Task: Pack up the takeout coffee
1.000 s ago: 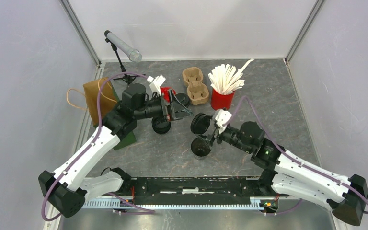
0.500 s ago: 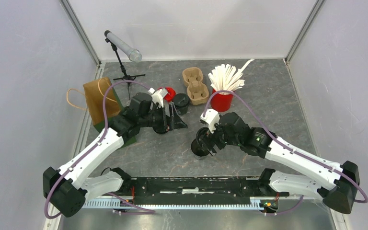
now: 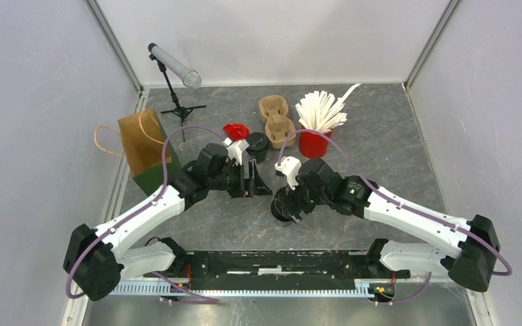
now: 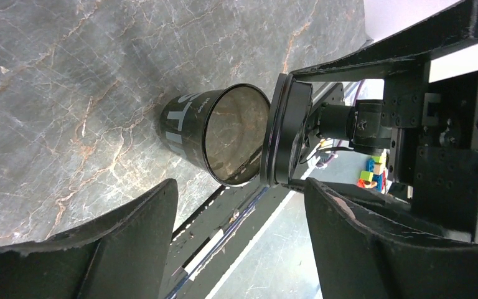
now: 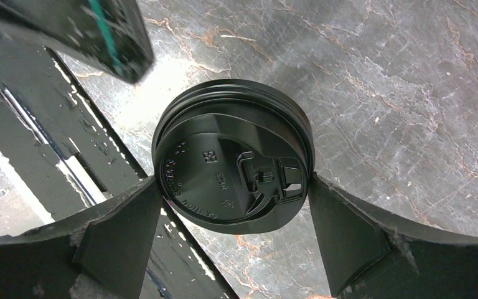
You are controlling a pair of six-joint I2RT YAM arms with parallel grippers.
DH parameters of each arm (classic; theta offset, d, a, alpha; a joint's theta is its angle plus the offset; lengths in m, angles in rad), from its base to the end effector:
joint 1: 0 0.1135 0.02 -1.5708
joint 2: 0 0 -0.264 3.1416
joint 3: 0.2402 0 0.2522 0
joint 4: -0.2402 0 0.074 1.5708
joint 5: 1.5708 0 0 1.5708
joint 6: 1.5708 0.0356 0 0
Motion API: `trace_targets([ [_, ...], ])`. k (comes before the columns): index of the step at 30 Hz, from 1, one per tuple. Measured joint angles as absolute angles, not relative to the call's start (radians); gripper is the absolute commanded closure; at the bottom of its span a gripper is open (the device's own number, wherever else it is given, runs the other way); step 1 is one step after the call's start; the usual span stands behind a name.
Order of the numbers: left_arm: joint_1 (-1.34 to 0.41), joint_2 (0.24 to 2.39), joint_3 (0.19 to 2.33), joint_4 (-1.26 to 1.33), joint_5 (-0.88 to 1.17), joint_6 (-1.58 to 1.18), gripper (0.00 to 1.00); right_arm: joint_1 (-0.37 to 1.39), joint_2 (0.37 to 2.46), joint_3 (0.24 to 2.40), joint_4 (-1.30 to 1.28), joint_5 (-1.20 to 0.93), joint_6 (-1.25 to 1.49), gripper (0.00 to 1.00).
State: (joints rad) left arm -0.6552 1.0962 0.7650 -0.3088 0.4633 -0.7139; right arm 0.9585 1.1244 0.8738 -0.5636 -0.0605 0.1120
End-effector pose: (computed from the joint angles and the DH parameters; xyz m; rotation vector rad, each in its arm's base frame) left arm 0.1770 -0.1561 0.2622 0.2156 2.4275 -1.2107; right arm 0.1324 0.1922 0.2694 -1.0381 2.2324 0.5631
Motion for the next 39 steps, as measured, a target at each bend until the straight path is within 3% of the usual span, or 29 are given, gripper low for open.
trace_targets([
  [10,-0.711,1.164,0.761,-0.269,0.450,-0.720,0.18,0.982,1.223,0.924,-0.593,-0.057,0.127,0.08],
  [28,-0.727,1.241,0.732,-0.251,0.408,-0.719,0.31,0.987,1.266,0.946,-0.620,-0.051,0.127,0.03],
  [39,-0.727,1.277,0.730,-0.250,0.395,-0.719,0.32,0.987,1.269,0.946,-0.605,-0.050,0.128,0.03],
])
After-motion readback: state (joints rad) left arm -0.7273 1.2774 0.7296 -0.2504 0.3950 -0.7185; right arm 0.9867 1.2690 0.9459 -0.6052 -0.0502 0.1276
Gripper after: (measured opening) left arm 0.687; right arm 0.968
